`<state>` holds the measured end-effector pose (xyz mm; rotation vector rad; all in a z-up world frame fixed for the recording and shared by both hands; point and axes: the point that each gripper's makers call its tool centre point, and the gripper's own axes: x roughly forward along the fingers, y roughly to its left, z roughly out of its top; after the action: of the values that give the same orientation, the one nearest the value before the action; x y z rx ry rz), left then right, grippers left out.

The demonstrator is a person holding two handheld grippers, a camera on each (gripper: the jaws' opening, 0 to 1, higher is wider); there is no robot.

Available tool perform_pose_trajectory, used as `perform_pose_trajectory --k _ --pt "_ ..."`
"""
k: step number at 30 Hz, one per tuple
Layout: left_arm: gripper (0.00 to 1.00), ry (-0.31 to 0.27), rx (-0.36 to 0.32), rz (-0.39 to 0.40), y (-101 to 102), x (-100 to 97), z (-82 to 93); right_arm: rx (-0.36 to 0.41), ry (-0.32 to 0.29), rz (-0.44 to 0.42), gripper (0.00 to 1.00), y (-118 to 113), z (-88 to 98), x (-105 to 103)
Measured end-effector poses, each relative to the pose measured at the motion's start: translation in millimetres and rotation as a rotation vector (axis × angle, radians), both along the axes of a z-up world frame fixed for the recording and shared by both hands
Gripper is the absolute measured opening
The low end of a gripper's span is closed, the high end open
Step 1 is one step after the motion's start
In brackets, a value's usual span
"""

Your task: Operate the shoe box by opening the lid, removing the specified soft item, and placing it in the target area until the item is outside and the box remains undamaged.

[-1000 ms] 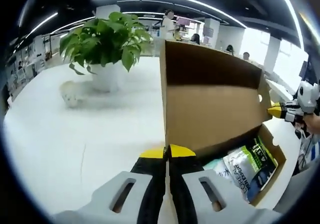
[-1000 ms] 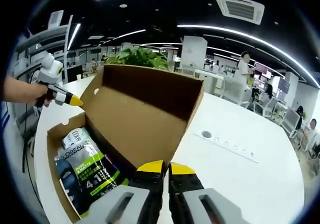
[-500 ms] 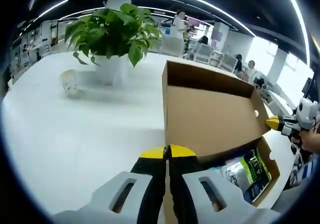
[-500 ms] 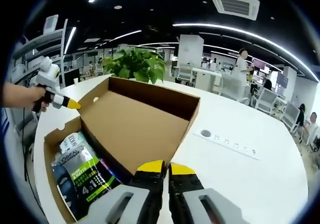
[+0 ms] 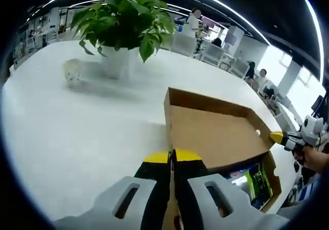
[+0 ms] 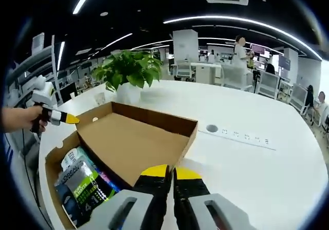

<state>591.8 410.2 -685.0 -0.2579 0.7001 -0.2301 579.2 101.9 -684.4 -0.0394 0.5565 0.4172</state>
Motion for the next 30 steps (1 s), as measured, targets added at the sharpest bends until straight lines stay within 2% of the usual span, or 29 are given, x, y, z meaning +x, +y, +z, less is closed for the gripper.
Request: perform_pose_trajectory --k 7,12,15,17,20,30 --pt "0.00 0.020 -0.017 0.022 2.3 3.3 -5.8 -0.007 0.012 -0.003 0.00 0.4 -6.3 2.9" --pt "0.00 0.048 -0.076 0.064 2.1 3.2 -8.4 -0.003 0.019 -0.007 0.00 -0.2 -9.2 4.3" --pt "0.00 0.048 -0.084 0.066 0.3 2.6 -8.1 -0.008 0.016 -0.001 0.00 0.2 -8.3 3.4" --pt "0.00 0.035 -0.021 0.023 0.1 2.4 -7.1 -0.021 0.009 0.012 0.01 1.2 -7.2 1.8" --pt "0.01 0.029 0.032 -0.010 -2.4 2.3 -5.6 -0.037 0.000 0.030 0.02 1.3 -6.2 1.3" --pt "0.08 -0.013 0.093 -0.057 -11.3 -6.7 7.6 -0.083 -0.053 0.097 0.02 1.7 7.6 -11.3"
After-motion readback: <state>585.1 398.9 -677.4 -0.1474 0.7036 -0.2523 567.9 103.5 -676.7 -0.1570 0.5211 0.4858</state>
